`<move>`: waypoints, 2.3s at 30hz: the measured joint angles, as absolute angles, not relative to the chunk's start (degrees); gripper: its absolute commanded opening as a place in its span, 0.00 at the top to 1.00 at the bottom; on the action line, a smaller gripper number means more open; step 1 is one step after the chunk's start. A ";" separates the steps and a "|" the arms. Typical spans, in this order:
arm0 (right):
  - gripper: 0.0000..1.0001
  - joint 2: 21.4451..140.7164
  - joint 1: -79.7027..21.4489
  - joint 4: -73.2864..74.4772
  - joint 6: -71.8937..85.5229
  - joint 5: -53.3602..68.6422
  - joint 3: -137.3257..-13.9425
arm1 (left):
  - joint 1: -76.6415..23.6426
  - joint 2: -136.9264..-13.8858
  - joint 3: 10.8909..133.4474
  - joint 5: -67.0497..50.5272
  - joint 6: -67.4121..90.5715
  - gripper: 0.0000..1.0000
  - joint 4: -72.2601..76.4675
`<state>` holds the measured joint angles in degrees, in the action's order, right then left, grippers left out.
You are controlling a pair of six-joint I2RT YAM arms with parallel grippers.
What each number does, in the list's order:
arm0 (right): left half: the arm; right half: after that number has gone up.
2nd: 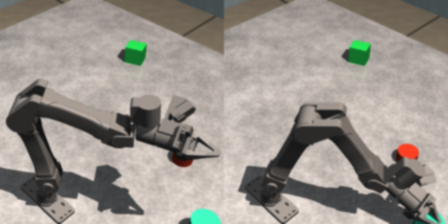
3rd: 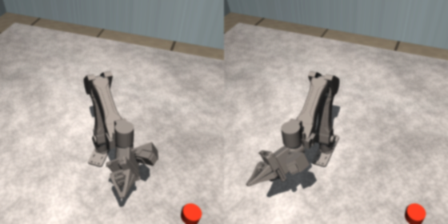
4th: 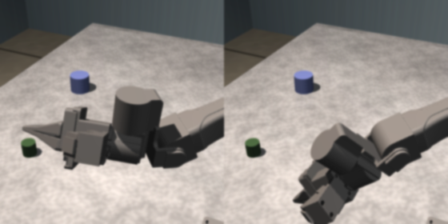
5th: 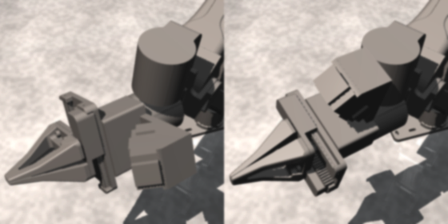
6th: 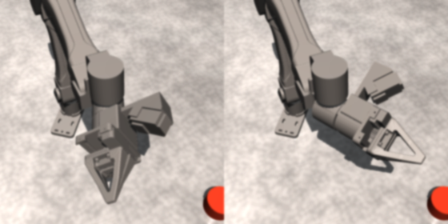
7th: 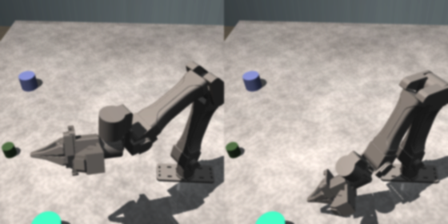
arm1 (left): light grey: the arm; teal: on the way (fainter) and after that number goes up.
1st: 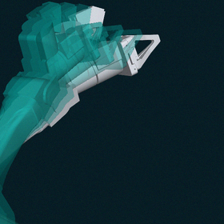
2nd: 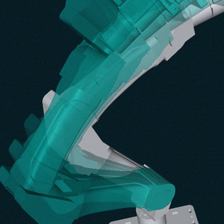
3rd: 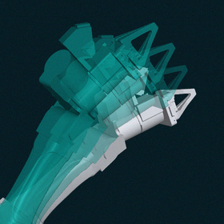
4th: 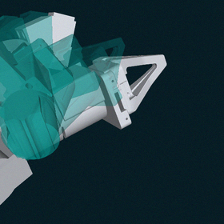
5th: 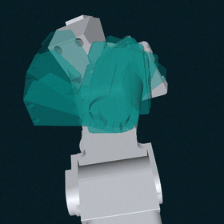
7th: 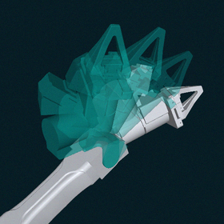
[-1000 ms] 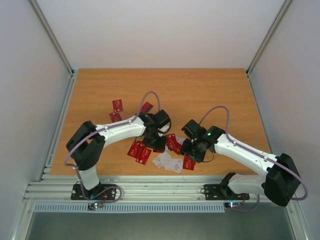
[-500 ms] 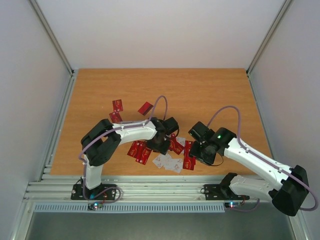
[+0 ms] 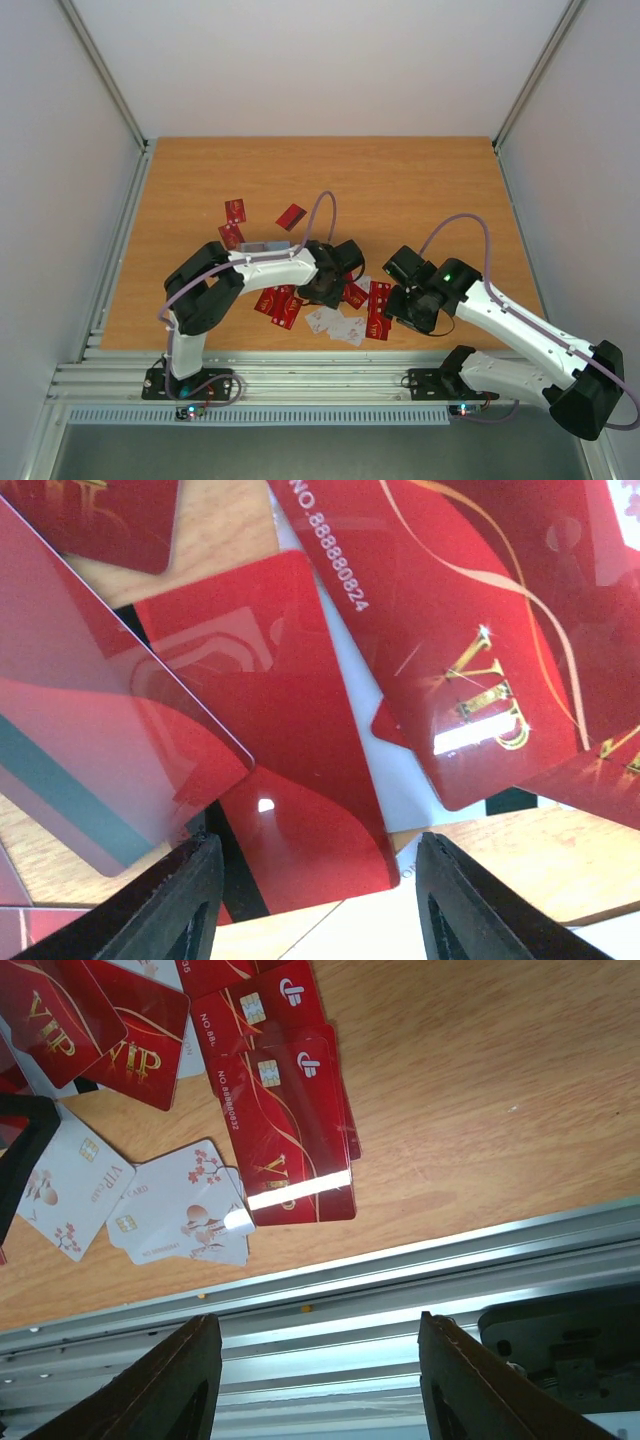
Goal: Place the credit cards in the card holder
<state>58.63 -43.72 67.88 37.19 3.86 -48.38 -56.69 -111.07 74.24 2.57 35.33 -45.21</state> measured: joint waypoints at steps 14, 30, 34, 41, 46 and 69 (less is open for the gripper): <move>0.46 58.54 -43.72 67.75 35.70 4.73 -48.38 | -58.59 -107.39 68.01 3.11 38.76 0.47 -40.84; 0.47 68.34 -55.13 53.78 39.90 8.14 -44.84 | -60.84 -94.37 50.33 -6.24 41.87 0.50 -26.89; 0.46 69.23 -57.14 49.32 42.94 9.32 -41.85 | -61.82 -92.99 48.14 -11.00 42.22 0.51 -23.94; 0.46 68.58 -57.41 47.20 45.91 9.74 -40.95 | -63.07 -89.71 45.28 -13.32 42.63 0.50 -25.63; 0.46 68.12 -57.39 41.43 47.33 9.87 -38.65 | -63.02 -87.61 45.60 -9.47 41.67 0.54 -32.71; 0.48 76.31 -45.19 23.09 42.98 19.97 -36.99 | -58.57 -91.90 49.82 -16.67 35.53 0.92 -31.51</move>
